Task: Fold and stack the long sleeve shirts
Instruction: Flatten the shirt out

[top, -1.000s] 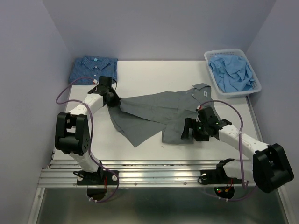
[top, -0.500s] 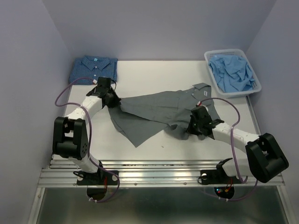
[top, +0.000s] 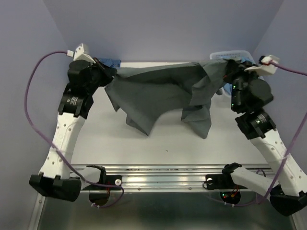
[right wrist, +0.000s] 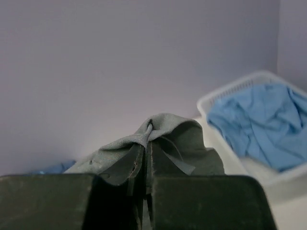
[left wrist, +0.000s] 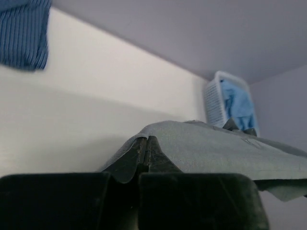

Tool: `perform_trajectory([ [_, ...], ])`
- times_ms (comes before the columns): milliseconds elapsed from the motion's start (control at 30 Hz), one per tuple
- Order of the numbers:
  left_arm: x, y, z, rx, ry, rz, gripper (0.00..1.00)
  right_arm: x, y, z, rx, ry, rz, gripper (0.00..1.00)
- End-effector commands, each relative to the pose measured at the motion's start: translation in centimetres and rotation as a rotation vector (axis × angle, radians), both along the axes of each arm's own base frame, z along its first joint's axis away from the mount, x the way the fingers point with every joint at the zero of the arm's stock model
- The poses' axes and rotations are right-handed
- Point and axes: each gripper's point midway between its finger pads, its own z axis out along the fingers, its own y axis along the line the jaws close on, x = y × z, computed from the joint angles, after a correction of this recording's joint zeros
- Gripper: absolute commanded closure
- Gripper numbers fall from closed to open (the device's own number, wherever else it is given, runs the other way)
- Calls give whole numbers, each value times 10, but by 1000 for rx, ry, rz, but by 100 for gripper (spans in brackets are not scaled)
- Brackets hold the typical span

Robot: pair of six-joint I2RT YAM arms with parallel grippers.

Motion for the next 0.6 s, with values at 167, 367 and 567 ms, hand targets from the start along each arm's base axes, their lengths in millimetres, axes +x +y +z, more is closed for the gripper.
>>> perform_trajectory([
  [167, -103, 35, 192, -36, -518, 72, 100, -86, -25, 187, -178, -297, 99, 99],
  [367, -168, 52, 263, -52, -690, 102, 100, -149, -43, 255, -139, -520, 138, 99],
  [567, -265, 44, 329, -108, -948, -35, 100, -242, -57, 340, -162, -782, 248, 99],
])
